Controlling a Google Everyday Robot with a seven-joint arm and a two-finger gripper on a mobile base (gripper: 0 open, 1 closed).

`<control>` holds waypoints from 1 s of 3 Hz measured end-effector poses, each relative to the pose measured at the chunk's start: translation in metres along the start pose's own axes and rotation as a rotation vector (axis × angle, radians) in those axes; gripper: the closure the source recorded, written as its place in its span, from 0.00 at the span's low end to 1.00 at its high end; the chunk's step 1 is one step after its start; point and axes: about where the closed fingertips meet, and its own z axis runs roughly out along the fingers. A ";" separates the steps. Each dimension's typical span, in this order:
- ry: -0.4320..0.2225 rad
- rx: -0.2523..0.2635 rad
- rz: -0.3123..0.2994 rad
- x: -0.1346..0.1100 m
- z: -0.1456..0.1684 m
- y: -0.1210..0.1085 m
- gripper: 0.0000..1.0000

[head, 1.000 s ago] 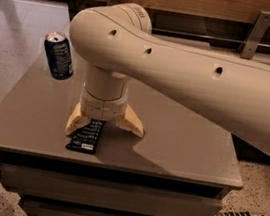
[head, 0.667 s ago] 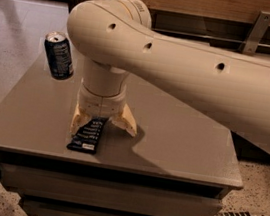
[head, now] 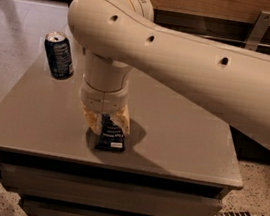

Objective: Move rxbar blueberry near brown chip bag

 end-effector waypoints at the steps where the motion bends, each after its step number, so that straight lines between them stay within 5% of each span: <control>1: 0.000 0.000 0.000 0.000 0.000 0.000 1.00; 3: -0.147 -0.090 -0.033 -0.013 -0.041 -0.039 1.00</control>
Offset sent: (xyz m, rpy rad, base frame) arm 0.0030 -0.0376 0.0203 0.1159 -0.0787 0.0274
